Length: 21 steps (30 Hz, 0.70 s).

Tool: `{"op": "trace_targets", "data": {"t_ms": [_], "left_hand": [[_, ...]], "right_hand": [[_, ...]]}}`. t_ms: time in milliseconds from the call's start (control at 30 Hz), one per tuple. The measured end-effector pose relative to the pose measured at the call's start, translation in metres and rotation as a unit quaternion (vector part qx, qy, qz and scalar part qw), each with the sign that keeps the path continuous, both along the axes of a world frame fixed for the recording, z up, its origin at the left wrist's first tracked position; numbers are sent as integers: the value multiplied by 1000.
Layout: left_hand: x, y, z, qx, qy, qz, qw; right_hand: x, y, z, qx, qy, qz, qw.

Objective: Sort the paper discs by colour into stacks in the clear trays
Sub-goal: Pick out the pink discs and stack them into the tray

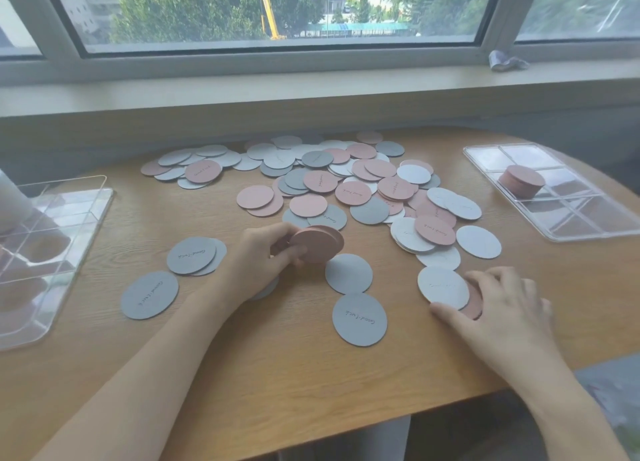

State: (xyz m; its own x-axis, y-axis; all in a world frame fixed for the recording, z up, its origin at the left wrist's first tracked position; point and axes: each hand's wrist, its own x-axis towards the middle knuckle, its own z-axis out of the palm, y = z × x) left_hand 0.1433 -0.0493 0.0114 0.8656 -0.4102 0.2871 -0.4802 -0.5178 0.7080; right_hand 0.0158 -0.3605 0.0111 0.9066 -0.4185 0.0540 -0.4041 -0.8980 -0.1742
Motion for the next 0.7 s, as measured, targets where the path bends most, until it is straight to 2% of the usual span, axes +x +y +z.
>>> {"op": "trace_targets", "data": {"t_ms": [200,400,700], "left_hand": [[0,1,0,-4,5,1,1000],[-2,0,1,-9,16,3,1000],[-3,3,0,-32,39,9,999]], "right_hand": [[12,3,8,123,-40,28,991],[22,24,17,276,-110,112,948],[81,62,28,256,-155,240,924]]}}
